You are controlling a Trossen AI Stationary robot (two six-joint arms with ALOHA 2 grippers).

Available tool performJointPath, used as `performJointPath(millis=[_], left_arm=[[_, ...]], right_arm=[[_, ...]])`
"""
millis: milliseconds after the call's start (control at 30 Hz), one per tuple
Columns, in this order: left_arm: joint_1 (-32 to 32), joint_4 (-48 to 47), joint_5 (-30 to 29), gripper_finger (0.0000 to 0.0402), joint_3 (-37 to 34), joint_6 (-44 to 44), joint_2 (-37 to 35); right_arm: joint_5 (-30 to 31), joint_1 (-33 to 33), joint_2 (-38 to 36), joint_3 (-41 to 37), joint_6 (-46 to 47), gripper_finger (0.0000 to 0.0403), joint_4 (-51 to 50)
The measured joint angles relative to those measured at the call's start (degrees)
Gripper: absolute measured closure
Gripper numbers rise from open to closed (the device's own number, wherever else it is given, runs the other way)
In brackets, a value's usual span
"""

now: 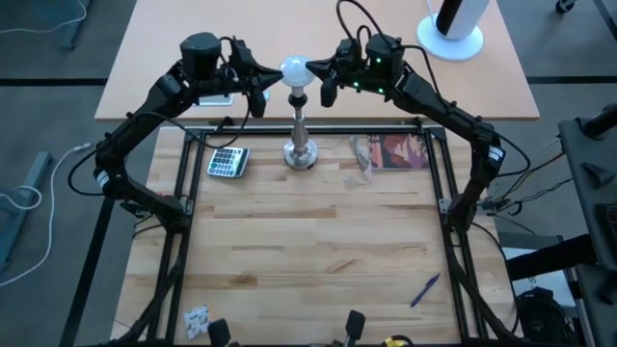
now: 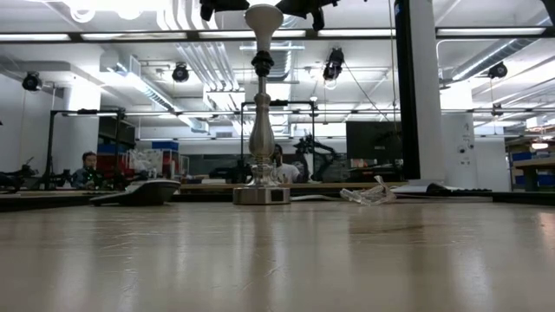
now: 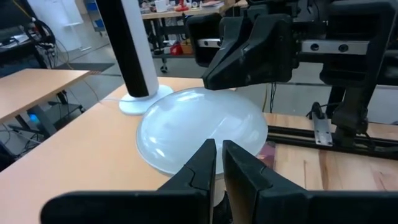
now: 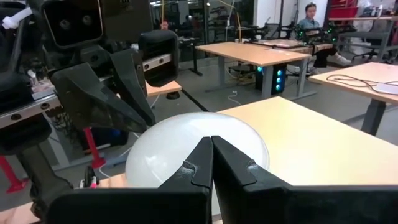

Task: Screw lightbulb
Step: Insert the lightbulb into the table lamp

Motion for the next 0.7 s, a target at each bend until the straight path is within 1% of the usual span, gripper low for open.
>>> performJointPath(millis=[167, 400, 700], left_arm=[[-0.04, 0.23, -1.53, 0.0381, -0.02, 0.58, 0.06], [-0.02, 0.84, -5.52, 0.0381, -0.09, 1.73, 0.13], [0.00, 1.23, -5.84, 0.0381, -0.09, 1.50, 0.15]], right_arm=[[-0.50, 0.36, -0.07, 0.00, 0.76, 0.0403, -0.63], [-0.83, 0.55, -0.07, -0.07, 0.93, 0.0403, -0.91], [-0.81, 0.57, -0.07, -0.11, 1.00, 0.0403, -0.92]])
